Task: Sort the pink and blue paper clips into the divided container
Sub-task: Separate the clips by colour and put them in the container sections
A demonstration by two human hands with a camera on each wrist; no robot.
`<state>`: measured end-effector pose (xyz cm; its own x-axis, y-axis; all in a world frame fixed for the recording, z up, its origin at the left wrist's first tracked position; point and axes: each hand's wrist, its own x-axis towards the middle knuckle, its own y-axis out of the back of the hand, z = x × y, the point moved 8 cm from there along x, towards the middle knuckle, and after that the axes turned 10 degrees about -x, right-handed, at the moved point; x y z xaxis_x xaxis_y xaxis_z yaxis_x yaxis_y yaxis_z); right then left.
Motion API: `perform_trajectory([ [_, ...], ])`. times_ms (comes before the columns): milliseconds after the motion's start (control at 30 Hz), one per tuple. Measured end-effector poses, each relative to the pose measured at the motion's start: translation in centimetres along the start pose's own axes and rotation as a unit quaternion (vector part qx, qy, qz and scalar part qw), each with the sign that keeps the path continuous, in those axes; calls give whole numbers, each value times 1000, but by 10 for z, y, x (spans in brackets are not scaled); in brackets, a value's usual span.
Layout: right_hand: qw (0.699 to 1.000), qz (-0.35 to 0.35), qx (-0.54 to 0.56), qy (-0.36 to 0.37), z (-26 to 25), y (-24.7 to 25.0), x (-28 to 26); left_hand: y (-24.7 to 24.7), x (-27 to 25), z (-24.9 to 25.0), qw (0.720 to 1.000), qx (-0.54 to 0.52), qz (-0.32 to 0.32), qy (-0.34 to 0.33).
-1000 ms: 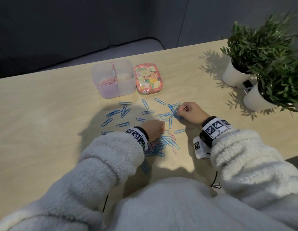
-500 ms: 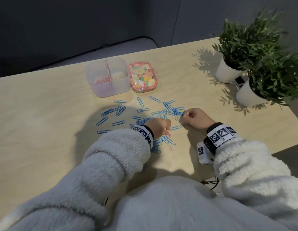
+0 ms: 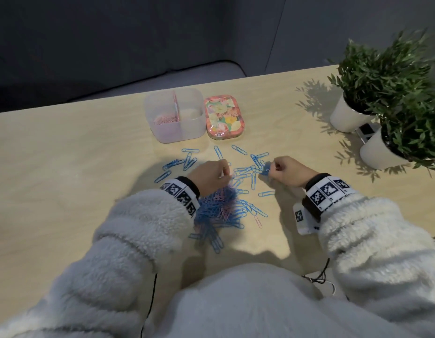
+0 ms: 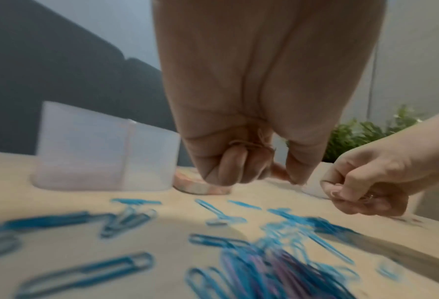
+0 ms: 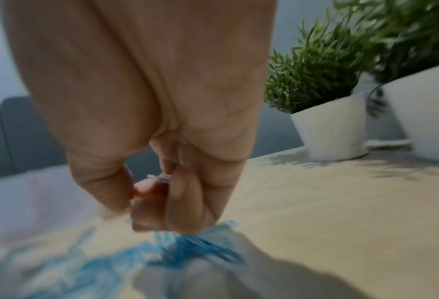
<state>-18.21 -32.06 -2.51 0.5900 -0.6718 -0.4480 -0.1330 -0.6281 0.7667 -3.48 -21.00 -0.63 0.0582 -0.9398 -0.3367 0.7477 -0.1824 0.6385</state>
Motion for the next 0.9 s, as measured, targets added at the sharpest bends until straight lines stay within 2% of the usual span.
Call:
perform_trajectory([
  [100,988,-9,138,74,-58,13,18,33,-11,-24,998,-16,44,35],
  [233,972,-42,201,115,-136,16,54,70,-30,-57,989,-61,106,81],
  [400,940,-43,325,97,-225,16,90,103,-49,-87,980,-62,136,132],
  [467,931,-46,356,74,-244,10,107,116,-54,-91,976,-61,154,143],
  [500,930,-50,360,65,-250,6,114,122,-55,-90,973,-62,164,148],
  [600,952,-70,291,63,-261,-9,128,144,-50,-89,963,-60,205,167],
  [667,953,-68,286,75,-264,-11,127,159,-41,-85,953,-55,233,184],
  [767,942,-16,321,95,-257,1,120,175,-17,-76,948,-2,251,195],
  [900,921,50,378,80,-215,26,97,182,18,-70,945,77,247,201],
])
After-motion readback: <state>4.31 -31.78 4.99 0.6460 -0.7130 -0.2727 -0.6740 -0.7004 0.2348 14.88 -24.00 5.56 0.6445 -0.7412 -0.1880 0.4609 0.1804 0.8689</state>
